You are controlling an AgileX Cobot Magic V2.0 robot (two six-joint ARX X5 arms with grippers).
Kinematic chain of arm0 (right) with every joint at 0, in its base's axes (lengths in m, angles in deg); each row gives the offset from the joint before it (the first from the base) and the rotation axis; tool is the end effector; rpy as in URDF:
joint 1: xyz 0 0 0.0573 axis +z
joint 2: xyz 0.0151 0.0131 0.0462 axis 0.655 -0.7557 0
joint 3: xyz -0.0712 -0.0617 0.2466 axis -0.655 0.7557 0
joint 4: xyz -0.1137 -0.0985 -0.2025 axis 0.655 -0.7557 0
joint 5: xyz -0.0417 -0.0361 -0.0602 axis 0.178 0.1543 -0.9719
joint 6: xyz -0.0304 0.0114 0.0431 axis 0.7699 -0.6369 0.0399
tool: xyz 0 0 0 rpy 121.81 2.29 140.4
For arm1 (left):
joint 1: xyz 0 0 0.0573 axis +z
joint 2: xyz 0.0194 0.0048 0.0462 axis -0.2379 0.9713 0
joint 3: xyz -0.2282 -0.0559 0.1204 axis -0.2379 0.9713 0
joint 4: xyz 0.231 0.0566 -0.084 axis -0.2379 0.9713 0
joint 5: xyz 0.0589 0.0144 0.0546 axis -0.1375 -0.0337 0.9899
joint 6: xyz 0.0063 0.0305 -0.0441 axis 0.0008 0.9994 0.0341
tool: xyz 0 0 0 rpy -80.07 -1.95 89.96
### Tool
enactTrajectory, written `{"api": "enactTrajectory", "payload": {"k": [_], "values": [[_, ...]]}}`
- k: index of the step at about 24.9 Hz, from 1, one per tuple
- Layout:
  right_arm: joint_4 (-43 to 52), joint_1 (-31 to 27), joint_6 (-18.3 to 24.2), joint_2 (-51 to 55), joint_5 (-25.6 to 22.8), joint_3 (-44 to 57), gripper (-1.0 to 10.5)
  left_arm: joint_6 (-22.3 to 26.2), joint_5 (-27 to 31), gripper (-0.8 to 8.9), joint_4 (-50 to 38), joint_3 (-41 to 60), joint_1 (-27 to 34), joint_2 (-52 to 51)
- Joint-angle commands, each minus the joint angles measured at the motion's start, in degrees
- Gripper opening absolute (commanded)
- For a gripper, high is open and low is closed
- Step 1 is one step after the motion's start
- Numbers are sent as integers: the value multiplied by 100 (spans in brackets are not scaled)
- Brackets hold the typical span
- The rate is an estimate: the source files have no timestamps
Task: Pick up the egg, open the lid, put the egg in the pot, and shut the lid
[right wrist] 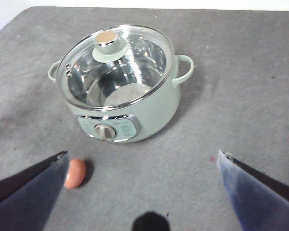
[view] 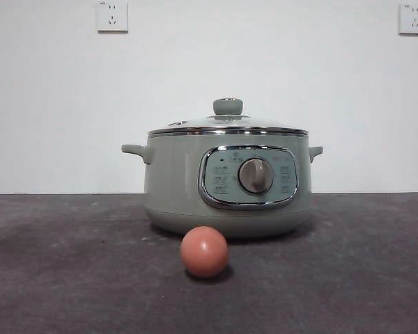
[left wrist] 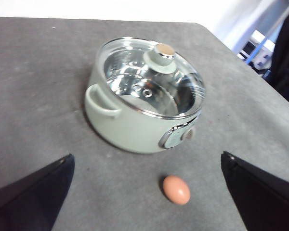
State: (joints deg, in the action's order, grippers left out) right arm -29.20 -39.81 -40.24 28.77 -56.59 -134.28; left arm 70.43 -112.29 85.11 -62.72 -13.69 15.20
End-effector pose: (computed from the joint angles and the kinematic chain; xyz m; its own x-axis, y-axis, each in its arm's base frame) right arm 0.1009 0.0136 0.3734 0.7644 0.4161 -0.4925 -0.3971 0.9056 0.1487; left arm 0.1267 -0.0169 0.3551 0.7032 -0.5901 -0.3966 0.4985 0.8069 -0.3168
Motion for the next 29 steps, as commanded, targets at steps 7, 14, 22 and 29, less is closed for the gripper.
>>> {"api": "enactTrajectory", "payload": {"k": [7,14,22,29], "values": [[-81,2,13,-7,66,-17,572,166,315,785,-612,-1373,-1187,1786],[-190,2,9,-9,127,-17,571,761,1259,785,-614,-3547,-2304,4221],[-186,2,2,-9,149,-17,567,850,1606,785,-866,-4894,-2708,6205],[-186,2,2,-48,149,-17,568,957,1882,785,-1263,-4894,-2968,6863]]}}
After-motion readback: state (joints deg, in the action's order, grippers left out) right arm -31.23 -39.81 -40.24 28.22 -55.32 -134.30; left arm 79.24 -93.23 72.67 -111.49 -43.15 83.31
